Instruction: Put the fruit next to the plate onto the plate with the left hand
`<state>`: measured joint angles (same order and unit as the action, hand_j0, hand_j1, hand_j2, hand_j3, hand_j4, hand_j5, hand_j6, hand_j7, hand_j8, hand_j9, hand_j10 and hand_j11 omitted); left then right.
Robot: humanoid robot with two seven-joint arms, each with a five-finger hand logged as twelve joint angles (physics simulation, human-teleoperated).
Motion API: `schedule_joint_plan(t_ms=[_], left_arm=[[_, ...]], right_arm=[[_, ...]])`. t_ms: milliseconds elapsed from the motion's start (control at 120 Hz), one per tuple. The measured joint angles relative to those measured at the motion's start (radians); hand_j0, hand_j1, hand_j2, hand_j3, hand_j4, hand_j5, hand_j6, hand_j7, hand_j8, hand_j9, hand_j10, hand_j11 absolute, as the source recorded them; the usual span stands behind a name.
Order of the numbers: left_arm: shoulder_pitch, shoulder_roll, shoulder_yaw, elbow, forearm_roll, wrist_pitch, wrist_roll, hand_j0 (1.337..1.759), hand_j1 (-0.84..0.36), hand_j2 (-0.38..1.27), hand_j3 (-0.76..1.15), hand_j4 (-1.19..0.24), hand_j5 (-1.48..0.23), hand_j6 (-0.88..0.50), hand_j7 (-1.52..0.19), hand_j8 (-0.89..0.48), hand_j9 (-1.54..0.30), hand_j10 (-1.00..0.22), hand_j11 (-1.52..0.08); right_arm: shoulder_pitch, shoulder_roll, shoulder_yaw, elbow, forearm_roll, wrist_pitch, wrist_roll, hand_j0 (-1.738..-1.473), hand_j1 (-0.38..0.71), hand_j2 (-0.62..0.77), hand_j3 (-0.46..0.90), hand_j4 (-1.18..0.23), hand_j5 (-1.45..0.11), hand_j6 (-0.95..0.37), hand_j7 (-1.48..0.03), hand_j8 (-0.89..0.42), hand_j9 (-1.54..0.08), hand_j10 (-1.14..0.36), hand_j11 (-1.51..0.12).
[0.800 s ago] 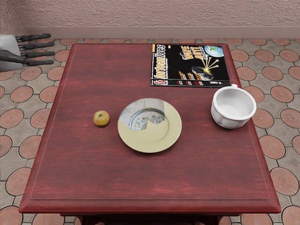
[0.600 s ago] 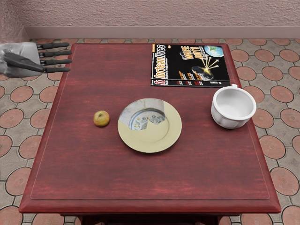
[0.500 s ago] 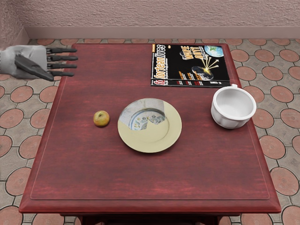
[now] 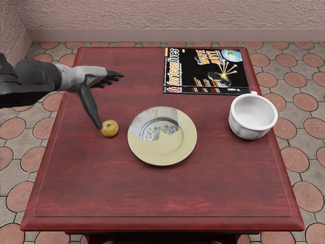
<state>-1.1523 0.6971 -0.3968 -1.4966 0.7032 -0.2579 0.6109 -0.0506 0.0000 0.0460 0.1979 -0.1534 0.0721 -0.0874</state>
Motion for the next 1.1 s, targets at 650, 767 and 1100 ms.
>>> schedule_joint_plan(t_ms=[650,767,1100], left_arm=[[-0.115,-0.172,0.486,-0.015,0.105,0.513,0.0,1.658,0.24,0.02,0.0,-0.1,-0.12,-0.1,-0.12,-0.1,-0.12,-0.1,-0.12],[-0.1,-0.174,0.502,-0.013,0.115,0.524,0.0,1.658,0.15,0.04,0.0,-0.17,-0.22,-0.17,-0.22,-0.17,-0.22,-0.17,-0.22],[-0.099,-0.174,0.535,-0.011,0.126,0.551,0.0,1.658,-0.04,0.07,0.0,-0.33,-0.42,-0.33,-0.42,-0.33,-0.42,-0.33,-0.42]], right_arm=[[0.0,0.0,0.0,0.0,0.0,0.0,0.0,-1.658,-0.33,0.0,0.0,-0.02,-0.02,-0.02,-0.02,-0.02,-0.02,-0.02,-0.02],[0.0,0.0,0.0,0.0,0.0,0.0,0.0,-1.658,-0.33,0.0,0.0,-0.02,-0.02,-0.02,-0.02,-0.02,-0.02,-0.02,-0.02],[0.0,0.0,0.0,0.0,0.0,0.0,0.0,-1.658,-0.33,0.0,0.0,-0.02,-0.02,-0.02,-0.02,-0.02,-0.02,-0.02,-0.02]])
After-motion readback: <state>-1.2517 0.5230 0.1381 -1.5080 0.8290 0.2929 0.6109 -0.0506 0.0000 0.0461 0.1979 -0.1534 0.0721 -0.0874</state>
